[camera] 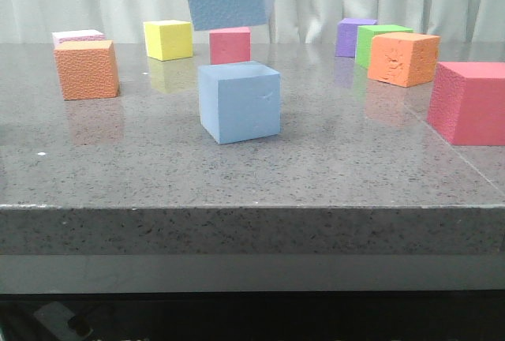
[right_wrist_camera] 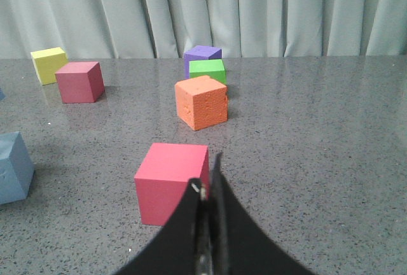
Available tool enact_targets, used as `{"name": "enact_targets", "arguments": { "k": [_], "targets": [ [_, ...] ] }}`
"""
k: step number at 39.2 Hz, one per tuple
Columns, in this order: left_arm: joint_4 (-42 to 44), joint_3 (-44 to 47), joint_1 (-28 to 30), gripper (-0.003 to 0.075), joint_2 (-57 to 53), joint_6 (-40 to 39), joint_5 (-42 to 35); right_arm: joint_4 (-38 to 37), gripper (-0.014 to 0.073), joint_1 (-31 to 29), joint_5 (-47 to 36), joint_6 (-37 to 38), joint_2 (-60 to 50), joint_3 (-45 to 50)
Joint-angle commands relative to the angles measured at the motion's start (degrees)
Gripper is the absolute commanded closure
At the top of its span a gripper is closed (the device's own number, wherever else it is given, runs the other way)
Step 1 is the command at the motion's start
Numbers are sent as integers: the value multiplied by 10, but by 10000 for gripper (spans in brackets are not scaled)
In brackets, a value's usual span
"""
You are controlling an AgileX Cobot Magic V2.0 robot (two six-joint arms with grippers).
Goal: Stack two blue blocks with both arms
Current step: 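Lower the held cube onto the other light blue cube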
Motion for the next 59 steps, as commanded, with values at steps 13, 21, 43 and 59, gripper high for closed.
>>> {"name": "enact_targets", "arguments": {
  "k": [13, 21, 43, 59],
  "targets": [
    [-8, -11, -4, 475, 6, -2, 16, -6, 663, -2, -51, -6, 6, -15],
    [-8, -11, -4, 475, 20, -2, 16, -6, 663, -2, -51, -6, 6, -15],
    [-7, -11, -4, 164, 20, 4, 14, -6, 663, -2, -50, -6, 6, -15],
    [-6, -66, -4, 162, 18, 4, 16, -6, 663, -2, -50, -6, 6, -15]
  ]
}}
